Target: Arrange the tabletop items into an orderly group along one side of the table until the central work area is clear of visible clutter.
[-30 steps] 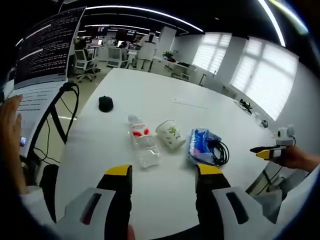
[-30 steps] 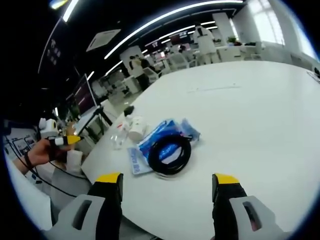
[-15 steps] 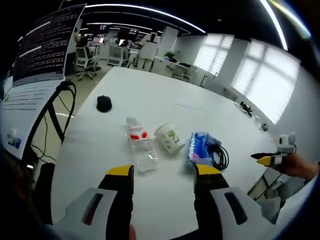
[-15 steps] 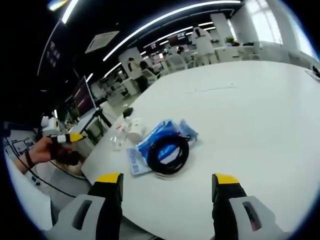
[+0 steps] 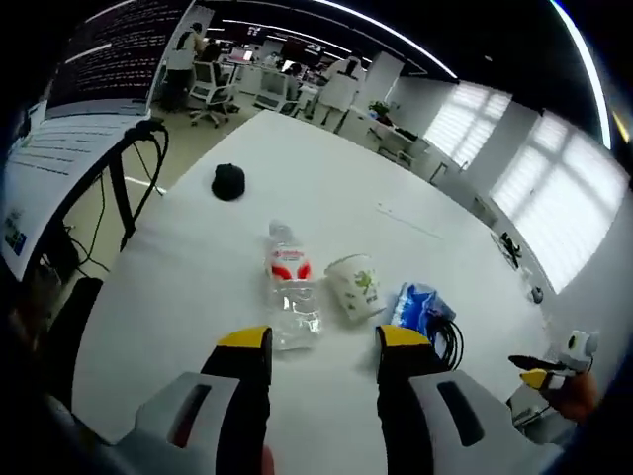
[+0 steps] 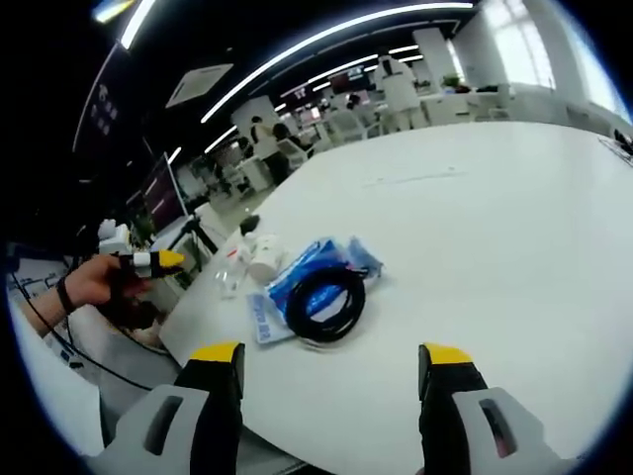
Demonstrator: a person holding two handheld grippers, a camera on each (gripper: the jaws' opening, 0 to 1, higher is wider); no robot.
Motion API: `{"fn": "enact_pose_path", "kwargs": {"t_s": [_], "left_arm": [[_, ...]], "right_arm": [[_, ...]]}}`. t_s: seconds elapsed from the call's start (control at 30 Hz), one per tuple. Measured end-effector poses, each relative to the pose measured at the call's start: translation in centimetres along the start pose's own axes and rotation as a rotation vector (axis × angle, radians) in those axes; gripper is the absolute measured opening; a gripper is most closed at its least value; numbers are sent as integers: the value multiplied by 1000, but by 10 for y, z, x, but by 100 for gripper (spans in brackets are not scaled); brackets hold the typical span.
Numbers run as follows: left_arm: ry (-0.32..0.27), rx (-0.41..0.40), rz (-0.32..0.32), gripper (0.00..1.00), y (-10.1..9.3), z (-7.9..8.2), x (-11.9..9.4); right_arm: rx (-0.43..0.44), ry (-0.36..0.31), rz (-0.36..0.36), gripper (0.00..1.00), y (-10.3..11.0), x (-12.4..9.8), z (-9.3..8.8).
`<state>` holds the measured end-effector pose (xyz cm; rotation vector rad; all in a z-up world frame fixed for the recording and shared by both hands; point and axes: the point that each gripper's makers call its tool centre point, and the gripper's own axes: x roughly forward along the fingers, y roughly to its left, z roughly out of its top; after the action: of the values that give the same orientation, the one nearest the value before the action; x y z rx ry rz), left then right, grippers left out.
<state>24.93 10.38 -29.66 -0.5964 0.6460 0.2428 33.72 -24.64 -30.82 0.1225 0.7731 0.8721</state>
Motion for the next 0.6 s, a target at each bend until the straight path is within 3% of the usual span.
{"fn": "enact_pose_path", "kwargs": {"t_s": [0.17,0.6], "left_arm": [[24,-48,35,38,7,0,18],[59,-87,54,39,13,2,55]], "right_arm": [[2,3,1,73,0,0,-2],[12,8,-6,73,-3,-6,-7]]}}
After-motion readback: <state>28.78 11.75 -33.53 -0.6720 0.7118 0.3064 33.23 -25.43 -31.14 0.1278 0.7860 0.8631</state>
